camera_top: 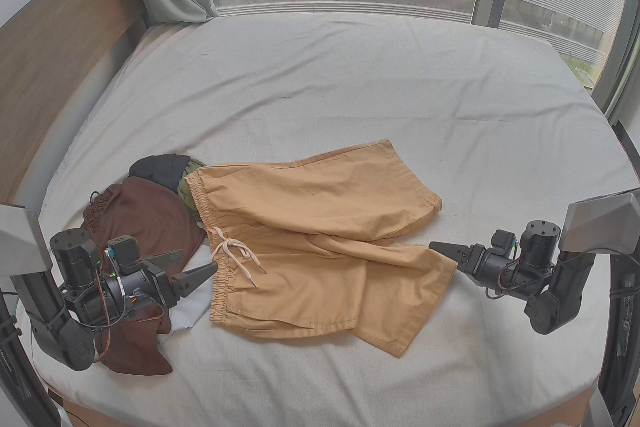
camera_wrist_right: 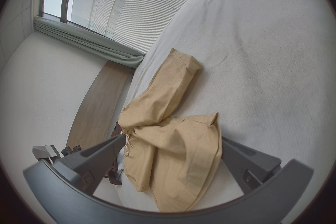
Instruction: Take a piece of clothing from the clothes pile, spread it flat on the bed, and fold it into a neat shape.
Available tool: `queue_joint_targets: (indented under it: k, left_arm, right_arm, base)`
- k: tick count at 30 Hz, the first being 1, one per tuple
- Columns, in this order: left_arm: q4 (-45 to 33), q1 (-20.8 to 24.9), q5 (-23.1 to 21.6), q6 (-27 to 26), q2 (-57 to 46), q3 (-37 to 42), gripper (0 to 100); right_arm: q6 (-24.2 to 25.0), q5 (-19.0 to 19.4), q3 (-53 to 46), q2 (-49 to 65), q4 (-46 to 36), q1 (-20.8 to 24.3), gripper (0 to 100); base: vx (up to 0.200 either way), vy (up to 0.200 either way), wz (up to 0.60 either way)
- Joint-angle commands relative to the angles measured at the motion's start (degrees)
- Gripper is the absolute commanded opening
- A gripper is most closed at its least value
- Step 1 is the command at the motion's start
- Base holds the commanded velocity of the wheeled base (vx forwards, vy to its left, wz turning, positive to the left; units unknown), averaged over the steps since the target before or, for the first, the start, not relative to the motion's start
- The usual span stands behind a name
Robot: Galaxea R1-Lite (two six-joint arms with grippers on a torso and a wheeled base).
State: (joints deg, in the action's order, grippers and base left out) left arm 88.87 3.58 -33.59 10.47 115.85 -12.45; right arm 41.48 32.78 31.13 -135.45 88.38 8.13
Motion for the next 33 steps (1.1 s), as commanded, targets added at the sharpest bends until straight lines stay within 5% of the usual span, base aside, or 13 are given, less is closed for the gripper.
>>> queue_joint_targets:
  k: [1, 12, 13, 33]
  left_arm:
    - [0.0, 0.1, 0.0, 0.0, 0.2, 0.0, 100]
    - [0.1, 0.4, -0.1, 0.0, 0.1, -0.1, 100]
    - [0.1, 0.4, -0.2, 0.0, 0.1, -0.1, 100]
    - [0.1, 0.5, -0.3, 0.2, 0.2, -0.2, 100]
  right_arm:
    - [-0.1, 0.0, 0.9, 0.8, 0.0, -0.9, 100]
    - [-0.2, 0.0, 1.5, -1.0, 0.1, -1.0, 100]
    - [-0.2, 0.0, 1.6, -1.5, 0.1, -1.0, 0]
    - [-0.5, -0.3, 6.7, -3.5, 0.2, -4.4, 0]
  base:
    - [0.0, 0.0, 0.0]
    - [0.0, 0.0, 0.0]
    - [0.0, 0.0, 0.0]
    - [0.0, 0.0, 0.0]
